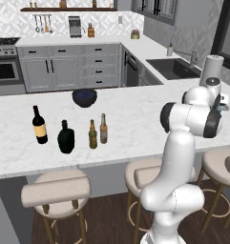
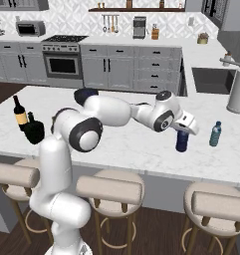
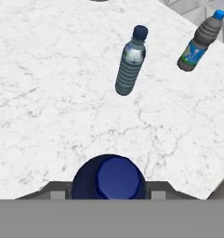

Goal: Move the plastic bottles in the middle to the plastics group, and the glass bottles in the middle to the glass group.

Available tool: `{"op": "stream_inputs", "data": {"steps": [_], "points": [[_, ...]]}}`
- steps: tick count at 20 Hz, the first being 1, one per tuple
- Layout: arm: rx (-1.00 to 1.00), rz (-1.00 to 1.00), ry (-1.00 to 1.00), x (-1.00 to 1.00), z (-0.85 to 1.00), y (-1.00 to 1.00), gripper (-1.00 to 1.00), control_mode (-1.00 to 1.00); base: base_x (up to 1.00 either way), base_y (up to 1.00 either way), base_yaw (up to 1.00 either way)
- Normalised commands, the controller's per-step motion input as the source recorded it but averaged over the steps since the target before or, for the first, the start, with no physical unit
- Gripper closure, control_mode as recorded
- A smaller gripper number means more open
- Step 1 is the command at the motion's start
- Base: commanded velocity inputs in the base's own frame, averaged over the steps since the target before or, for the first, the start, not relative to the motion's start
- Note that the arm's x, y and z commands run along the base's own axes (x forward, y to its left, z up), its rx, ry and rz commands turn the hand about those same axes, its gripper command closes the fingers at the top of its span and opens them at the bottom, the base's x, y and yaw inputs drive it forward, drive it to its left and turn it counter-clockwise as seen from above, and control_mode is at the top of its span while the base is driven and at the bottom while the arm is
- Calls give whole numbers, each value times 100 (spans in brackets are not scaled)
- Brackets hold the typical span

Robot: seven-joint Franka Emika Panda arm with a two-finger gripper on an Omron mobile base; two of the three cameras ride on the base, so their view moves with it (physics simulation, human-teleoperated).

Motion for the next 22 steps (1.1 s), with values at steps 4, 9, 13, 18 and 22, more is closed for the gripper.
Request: {"op": "stream_inputs", "data": {"steps": [4,9,13,18,22], "points": [[10,-7,0,0,4,-57,100,-100,0,0,0],[1,-12,0,0,0,-58,100,-100,0,0,0],[0,-6,-2,-3,-10,-20,100,-100,0,0,0],[0,-4,-6,0,-33,-10,100,-100,0,0,0],[0,-2,-15,0,-41,-5,100,-100,0,0,0]]}}
